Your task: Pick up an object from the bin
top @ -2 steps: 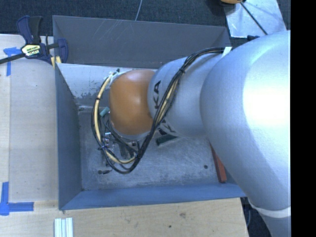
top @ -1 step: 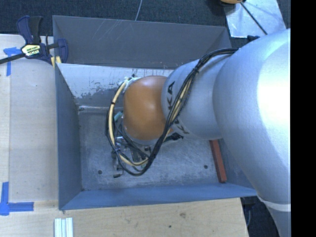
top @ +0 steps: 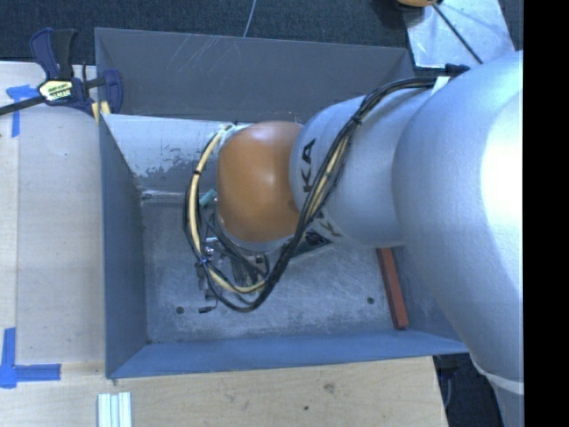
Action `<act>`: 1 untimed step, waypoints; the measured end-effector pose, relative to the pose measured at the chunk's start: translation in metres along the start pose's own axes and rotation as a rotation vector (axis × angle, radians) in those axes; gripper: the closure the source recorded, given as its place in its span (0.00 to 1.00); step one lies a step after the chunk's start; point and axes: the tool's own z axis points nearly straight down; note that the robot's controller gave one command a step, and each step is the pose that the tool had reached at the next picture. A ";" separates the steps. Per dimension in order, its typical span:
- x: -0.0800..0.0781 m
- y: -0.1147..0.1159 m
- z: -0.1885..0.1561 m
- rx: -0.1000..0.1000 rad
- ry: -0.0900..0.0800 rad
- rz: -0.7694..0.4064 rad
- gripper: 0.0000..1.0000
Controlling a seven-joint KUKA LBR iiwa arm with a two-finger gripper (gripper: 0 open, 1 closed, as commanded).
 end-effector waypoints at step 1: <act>-0.009 -0.027 -0.060 -0.002 0.001 -0.005 1.00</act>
Offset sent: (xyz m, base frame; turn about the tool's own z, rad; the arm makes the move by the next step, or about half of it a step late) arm 0.0517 -0.0342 0.0125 0.0831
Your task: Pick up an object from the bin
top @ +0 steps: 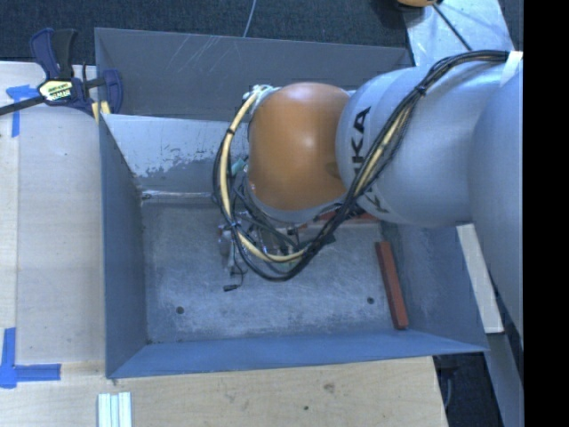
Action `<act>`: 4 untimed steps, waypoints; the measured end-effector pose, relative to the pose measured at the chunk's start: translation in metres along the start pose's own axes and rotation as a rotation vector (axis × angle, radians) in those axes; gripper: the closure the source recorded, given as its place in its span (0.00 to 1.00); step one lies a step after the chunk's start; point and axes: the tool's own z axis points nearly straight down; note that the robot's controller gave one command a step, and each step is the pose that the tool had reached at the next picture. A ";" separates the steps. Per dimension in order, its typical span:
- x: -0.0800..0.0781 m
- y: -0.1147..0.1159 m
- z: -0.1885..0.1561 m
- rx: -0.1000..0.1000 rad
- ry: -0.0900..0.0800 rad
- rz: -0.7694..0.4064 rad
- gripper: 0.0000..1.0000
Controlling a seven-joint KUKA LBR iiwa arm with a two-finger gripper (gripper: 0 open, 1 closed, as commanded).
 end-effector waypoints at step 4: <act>-0.007 0.074 0.010 -0.005 -0.001 0.060 1.00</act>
Offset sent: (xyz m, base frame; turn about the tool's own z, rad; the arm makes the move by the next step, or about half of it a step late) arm -0.0195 0.0050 0.1216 0.0098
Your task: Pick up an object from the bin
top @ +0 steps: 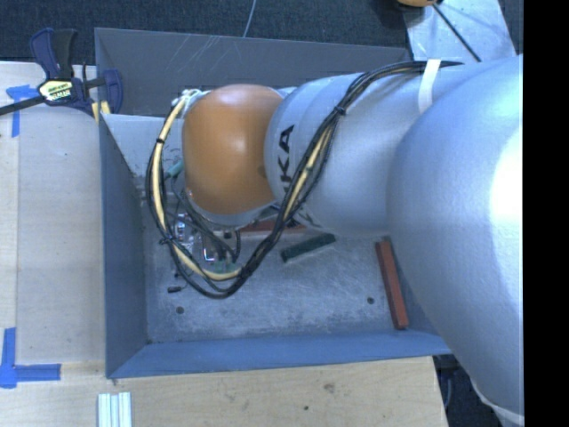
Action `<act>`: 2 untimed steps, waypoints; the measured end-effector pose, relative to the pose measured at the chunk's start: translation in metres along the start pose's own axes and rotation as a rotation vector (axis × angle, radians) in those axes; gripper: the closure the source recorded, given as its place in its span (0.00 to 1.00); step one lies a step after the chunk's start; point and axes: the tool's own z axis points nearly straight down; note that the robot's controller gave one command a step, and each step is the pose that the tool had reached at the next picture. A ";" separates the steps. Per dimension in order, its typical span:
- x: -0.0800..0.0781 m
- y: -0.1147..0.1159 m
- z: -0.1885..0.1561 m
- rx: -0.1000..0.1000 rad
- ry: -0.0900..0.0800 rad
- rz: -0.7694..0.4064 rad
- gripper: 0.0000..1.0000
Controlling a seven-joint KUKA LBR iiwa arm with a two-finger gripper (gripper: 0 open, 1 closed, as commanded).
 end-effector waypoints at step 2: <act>0.047 -0.045 -0.006 0.001 -0.003 -0.264 0.00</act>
Offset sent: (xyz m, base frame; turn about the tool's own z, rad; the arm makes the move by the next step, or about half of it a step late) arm 0.0000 0.0000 0.0000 0.0000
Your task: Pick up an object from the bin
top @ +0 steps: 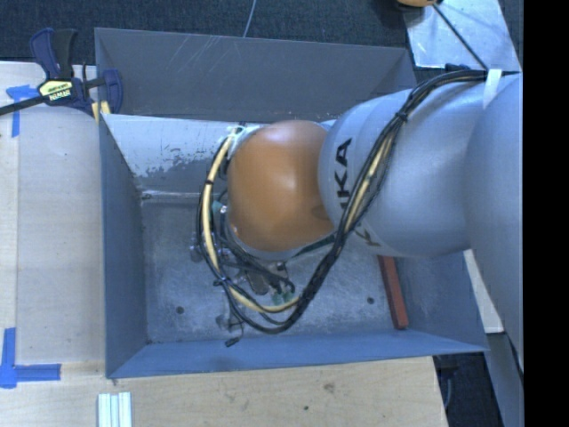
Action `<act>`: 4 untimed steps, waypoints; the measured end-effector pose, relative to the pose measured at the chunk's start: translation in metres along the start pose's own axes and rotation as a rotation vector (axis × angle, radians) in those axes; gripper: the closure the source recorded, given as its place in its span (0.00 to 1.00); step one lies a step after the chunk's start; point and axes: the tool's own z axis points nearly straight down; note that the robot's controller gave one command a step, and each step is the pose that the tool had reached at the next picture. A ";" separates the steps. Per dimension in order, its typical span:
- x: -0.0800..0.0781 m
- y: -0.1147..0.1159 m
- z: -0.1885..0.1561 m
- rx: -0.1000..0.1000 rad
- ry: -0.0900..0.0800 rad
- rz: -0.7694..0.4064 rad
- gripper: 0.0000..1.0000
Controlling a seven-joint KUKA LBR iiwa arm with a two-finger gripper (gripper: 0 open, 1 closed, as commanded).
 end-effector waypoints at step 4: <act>-0.067 -0.125 0.093 0.004 0.001 -0.039 0.00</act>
Offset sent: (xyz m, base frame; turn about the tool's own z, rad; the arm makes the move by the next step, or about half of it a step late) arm 0.0536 -0.0752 -0.0464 0.0628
